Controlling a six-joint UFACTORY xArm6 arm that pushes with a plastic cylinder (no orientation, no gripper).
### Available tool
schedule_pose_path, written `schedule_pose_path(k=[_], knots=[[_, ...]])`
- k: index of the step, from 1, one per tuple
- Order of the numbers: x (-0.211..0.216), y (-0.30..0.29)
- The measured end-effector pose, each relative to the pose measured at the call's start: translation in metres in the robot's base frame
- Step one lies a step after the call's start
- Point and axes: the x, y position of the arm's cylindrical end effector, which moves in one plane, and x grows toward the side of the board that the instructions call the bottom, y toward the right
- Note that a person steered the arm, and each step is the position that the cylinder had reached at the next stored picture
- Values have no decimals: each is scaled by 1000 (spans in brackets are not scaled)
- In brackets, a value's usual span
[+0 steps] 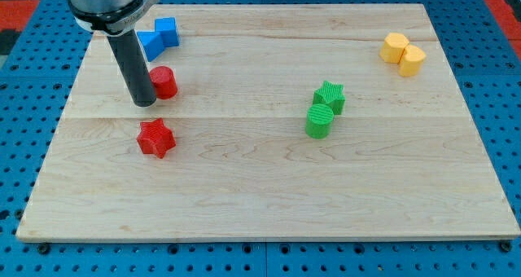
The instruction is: Move the red circle below to the blue cube
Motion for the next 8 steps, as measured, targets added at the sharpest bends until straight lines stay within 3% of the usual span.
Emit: schedule_pose_path(k=[3, 4, 5, 8], knots=[[24, 18], [18, 18], [-30, 9], [-47, 9]])
